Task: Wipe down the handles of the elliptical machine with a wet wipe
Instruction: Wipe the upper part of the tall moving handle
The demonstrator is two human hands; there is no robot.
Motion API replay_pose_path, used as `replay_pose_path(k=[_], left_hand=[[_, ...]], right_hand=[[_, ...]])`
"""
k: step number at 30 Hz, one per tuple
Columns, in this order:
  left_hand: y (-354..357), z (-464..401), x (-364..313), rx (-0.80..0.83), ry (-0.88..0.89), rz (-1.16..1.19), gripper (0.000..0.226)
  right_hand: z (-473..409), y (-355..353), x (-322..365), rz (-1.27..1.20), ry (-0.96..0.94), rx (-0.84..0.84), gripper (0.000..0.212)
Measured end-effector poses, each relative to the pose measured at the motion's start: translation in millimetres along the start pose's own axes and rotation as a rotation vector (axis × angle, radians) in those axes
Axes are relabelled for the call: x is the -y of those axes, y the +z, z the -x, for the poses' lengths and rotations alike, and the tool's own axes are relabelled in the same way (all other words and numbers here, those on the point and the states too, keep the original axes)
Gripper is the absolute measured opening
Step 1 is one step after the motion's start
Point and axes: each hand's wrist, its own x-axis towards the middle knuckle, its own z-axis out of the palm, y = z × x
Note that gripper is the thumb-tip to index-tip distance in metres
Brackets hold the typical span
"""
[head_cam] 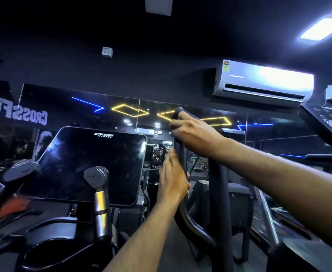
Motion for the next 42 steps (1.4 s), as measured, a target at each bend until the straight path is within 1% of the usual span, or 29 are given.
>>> replay_pose_path(k=[1,3,5,6,8,10,12,14,16,18,21,24,26,28,30,32,34,36,37,40,42], left_hand=[[0.6,0.3,-0.3,-0.001,-0.001,-0.009,0.092],[0.3,-1.3,-0.7,-0.014,-0.006,-0.04,0.088],[0.4,-2.2,-1.6,-0.028,-0.002,-0.05,0.086],[0.3,-1.7,-1.8,-0.033,0.003,-0.05,0.085],[0.4,-0.6,-2.2,-0.031,-0.005,-0.043,0.087],[-0.1,-0.1,-3.0,-0.013,-0.025,-0.034,0.094],[0.7,0.3,-4.7,-0.006,-0.033,-0.024,0.095],[0.0,-1.1,-5.1,-0.009,-0.023,-0.019,0.091],[-0.3,-1.6,-3.5,-0.007,-0.014,-0.02,0.088],[-1.2,-1.4,-2.0,0.004,-0.001,-0.027,0.087],[-2.1,-1.5,-2.8,0.006,0.006,-0.072,0.086],[-1.6,-1.5,-3.1,0.001,0.001,-0.062,0.082],[-1.7,-0.3,-2.6,0.013,-0.018,-0.036,0.087],[-3.8,2.1,-3.2,0.037,-0.014,-0.02,0.105],[-5.5,3.3,-2.3,0.041,0.01,-0.019,0.119],[-5.2,3.5,-3.1,0.028,0.007,-0.008,0.118],[-4.8,2.7,-3.2,0.012,-0.015,0.019,0.115],[-4.5,3.1,-2.4,0.012,-0.029,0.048,0.118],[-5.2,2.8,-1.9,0.008,-0.034,0.058,0.12],[-5.4,3.8,-0.9,-0.003,-0.045,0.124,0.116],[-5.0,3.2,0.8,0.0,-0.051,0.204,0.112]], right_hand=[[1.7,-3.9,-1.8,0.027,-0.072,0.04,0.011],[-2.6,-11.1,-14.2,0.047,-0.128,0.064,0.011],[-17.3,-18.1,-25.6,0.053,-0.072,0.034,0.013],[-24.8,-18.2,-27.0,0.039,-0.03,0.048,0.014],[-35.5,-12.6,-21.6,0.006,-0.005,0.18,0.014],[-39.2,-12.4,-16.6,-0.009,-0.083,0.316,0.016],[-42.7,-25.7,-21.6,-0.008,-0.125,0.393,0.018],[-45.5,-34.0,-29.4,0.002,-0.092,0.361,0.018],[-39.5,-28.6,-24.9,-0.022,-0.026,0.275,0.015],[-24.6,-17.8,-10.4,-0.117,0.008,0.208,0.011],[-1.5,-19.1,-5.4,-0.275,0.006,0.193,0.014],[-7.3,-21.9,-18.6,-0.258,0.074,0.12,0.013],[-16.4,-18.6,-12.0,-0.222,0.051,0.137,0.012],[-16.8,-14.1,2.9,-0.207,-0.026,0.204,0.009],[-7.5,-18.5,9.8,-0.277,-0.078,0.271,0.011],[0.9,-24.9,2.6,-0.317,-0.07,0.269,0.01],[2.0,-24.8,-6.0,-0.32,-0.02,0.181,0.014],[0.1,-20.3,-1.8,-0.325,0.028,0.092,0.019],[0.9,-16.7,6.6,-0.318,0.032,0.076,0.017],[20.4,-12.8,33.4,-0.366,-0.033,0.095,0.011],[33.8,-15.0,29.3,-0.397,-0.034,0.104,0.018]])
